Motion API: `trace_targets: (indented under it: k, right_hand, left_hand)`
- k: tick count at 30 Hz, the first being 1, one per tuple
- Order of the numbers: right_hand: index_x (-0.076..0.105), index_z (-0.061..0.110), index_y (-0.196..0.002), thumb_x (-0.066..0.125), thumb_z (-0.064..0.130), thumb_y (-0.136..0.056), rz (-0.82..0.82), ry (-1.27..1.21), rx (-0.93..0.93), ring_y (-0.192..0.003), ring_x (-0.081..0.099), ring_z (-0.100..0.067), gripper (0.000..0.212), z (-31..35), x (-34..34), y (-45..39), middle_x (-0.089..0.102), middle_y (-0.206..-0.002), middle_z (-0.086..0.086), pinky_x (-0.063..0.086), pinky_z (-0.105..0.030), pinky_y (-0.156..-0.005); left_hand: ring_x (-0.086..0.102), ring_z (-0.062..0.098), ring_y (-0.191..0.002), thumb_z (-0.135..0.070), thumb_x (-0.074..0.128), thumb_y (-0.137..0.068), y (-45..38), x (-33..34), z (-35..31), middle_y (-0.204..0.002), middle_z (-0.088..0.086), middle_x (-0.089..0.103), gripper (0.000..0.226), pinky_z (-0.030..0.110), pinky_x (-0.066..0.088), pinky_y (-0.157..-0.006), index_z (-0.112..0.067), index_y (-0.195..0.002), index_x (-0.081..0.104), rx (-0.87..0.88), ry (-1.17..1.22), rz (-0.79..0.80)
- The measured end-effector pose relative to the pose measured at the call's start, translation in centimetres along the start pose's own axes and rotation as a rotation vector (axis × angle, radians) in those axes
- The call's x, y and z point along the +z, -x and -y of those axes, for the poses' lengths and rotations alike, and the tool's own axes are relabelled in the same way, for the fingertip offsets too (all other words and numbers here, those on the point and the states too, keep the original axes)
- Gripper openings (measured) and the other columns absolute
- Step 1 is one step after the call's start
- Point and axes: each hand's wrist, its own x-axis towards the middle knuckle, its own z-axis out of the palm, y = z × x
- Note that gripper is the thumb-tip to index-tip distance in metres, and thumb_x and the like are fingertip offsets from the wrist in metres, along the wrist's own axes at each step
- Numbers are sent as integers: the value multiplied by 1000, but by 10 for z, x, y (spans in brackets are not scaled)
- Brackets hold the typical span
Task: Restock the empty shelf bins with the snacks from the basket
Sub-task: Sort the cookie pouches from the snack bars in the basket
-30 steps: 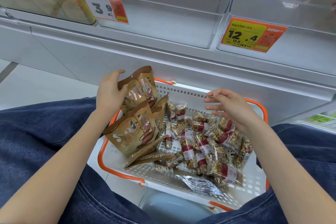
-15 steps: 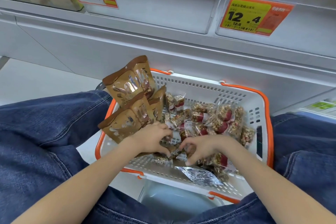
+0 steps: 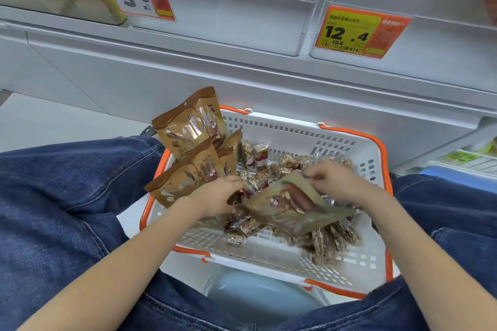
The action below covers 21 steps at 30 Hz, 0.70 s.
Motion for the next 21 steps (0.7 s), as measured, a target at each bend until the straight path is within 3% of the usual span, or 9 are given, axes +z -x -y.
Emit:
trace_targets:
  k: [2,4,7,9,13,15,18,21]
  right_hand:
    - [72,22,-76,57,9,-93,-162,-156,-34,-61,57,-6,25,3,-40,16,69,-68,5,46,-24,-62]
    - [74,17,-83,58,2,-90,-223,-423,-91,-61,60,-4,23,10,-62,31,71,-67,6,48,-17,-58]
    - [75,20,-80,59,-2,-86,-225,-830,-136,-68,67,-12,28,20,-62,30,73,-74,0,57,-23,-62]
    - [76,15,-71,60,3,-80,-220,-1033,-137,-60,69,-13,22,27,-51,19,73,-69,-4,56,-24,-55]
    - [74,11,-70,57,-1,-79,-178,-1319,-83,-56,68,-14,24,40,-26,0,71,-67,-7,56,-24,-51]
    - [70,8,-84,56,-5,-83,-126,-1324,-32,-65,70,-16,19,42,-17,-5,73,-77,-10,58,-27,-56]
    - [66,10,-100,59,2,-87,-43,-1018,57,-95,68,-26,17,37,-4,-13,71,-102,-14,56,-39,-86]
    - [63,23,-110,58,7,-89,12,-860,145,-99,68,-18,26,31,3,-19,71,-107,0,50,-40,-97]
  left_hand:
    - [29,25,-139,-21,70,-83,8,-4,3,-154,5,19,62,32,27,-113,-20,-139,43,-32,60,11]
    - [23,22,-141,-24,72,-82,18,-13,4,-153,4,20,63,31,21,-114,-25,-138,44,-68,240,-13]
    - [39,11,-132,-35,76,-76,35,-34,-5,-143,-6,40,65,35,32,-112,-35,-132,43,-116,779,-78]
    - [51,5,-119,-33,71,-79,43,-45,-13,-129,-10,55,52,36,38,-108,-32,-124,47,-139,1079,-181]
    - [61,19,-114,-21,62,-82,54,-59,-13,-121,4,65,48,40,46,-100,-15,-128,50,-100,1571,-389]
    - [65,22,-106,-13,56,-89,61,-69,-10,-108,6,70,32,41,51,-94,-12,-121,53,-97,1607,-519]
    - [67,29,-100,-11,52,-94,72,-91,-7,-104,14,70,26,44,55,-86,-4,-119,53,-166,1491,-694]
    - [70,25,-95,-15,56,-93,89,-107,3,-102,11,72,22,43,56,-83,-7,-114,58,-253,1294,-802]
